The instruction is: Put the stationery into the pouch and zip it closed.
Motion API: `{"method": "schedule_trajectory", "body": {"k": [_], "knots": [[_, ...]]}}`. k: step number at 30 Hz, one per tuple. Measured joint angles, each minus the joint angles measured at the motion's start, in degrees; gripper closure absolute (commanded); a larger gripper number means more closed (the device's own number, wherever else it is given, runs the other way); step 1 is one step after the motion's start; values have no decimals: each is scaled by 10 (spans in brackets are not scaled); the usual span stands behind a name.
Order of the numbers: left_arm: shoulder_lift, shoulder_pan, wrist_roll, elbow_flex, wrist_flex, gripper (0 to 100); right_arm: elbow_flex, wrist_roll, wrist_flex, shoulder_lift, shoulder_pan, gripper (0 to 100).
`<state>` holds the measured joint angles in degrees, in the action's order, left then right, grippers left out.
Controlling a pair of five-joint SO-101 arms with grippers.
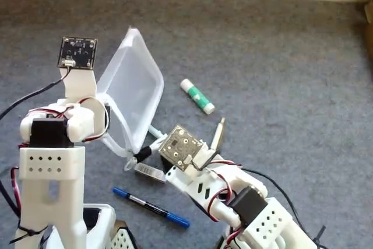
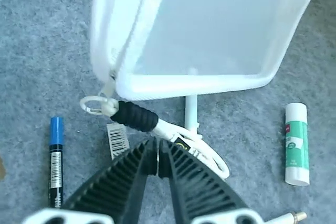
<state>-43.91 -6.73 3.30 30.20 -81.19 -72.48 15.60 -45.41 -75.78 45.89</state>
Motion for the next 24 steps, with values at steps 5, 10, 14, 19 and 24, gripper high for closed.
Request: {"method": "schedule_trajectory", "body": {"k": [5, 10, 14, 19, 24], "knots": [[-1, 0, 15, 37, 47, 994, 25, -4, -59, 0, -11, 889], [0, 1, 105, 40, 76, 994, 94, -82, -135, 0, -11, 735], [1, 17, 156, 22, 76, 994, 106, -97, -135, -1, -11, 701], [1, 64, 202, -4, 76, 994, 92, -99, -94, -1, 39, 701], [1, 83, 228, -33, 76, 994, 27, -99, 19, 0, 62, 701]]}}
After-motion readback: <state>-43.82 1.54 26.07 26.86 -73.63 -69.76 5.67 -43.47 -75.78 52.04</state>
